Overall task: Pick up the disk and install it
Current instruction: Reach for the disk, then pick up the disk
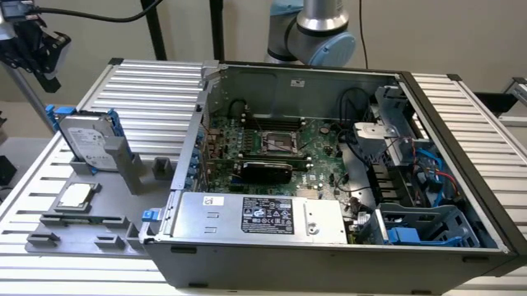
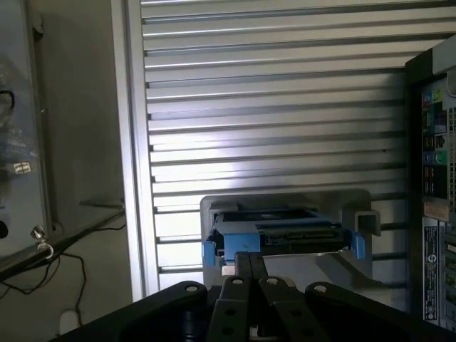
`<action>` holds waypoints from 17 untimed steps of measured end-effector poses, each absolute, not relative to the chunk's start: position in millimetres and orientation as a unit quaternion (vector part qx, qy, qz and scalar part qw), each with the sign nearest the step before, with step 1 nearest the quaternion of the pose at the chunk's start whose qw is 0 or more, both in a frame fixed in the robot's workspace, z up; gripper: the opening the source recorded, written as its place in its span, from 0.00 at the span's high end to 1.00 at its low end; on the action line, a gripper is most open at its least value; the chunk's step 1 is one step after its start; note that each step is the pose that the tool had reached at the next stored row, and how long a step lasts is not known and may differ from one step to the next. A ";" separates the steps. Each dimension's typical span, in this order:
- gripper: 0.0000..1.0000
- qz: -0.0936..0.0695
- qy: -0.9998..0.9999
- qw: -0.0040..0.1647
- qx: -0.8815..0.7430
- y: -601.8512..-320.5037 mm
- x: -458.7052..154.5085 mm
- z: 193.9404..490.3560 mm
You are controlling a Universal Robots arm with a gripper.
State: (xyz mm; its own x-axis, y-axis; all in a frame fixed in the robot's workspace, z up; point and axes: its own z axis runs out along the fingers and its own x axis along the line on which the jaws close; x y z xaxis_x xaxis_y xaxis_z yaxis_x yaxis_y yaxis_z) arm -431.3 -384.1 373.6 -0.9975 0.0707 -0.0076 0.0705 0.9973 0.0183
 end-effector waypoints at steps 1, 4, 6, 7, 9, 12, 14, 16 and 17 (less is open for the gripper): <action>1.00 0.009 0.999 0.004 0.035 -384.1 -431.3 373.6; 1.00 0.009 1.000 0.004 0.023 -384.1 -431.3 373.5; 1.00 0.009 1.000 0.004 0.006 -384.1 -431.3 372.9; 1.00 0.009 1.000 0.004 -0.003 -384.1 -431.3 372.6; 1.00 0.009 1.000 0.004 -0.022 -384.1 -431.3 371.9; 1.00 0.009 0.999 0.003 -0.049 -384.1 -431.3 370.6; 1.00 0.009 0.998 0.003 -0.067 -384.1 -431.3 369.7; 1.00 0.009 0.996 0.003 -0.085 -384.1 -431.3 368.9; 1.00 0.009 0.996 0.003 -0.094 -384.1 -431.3 368.5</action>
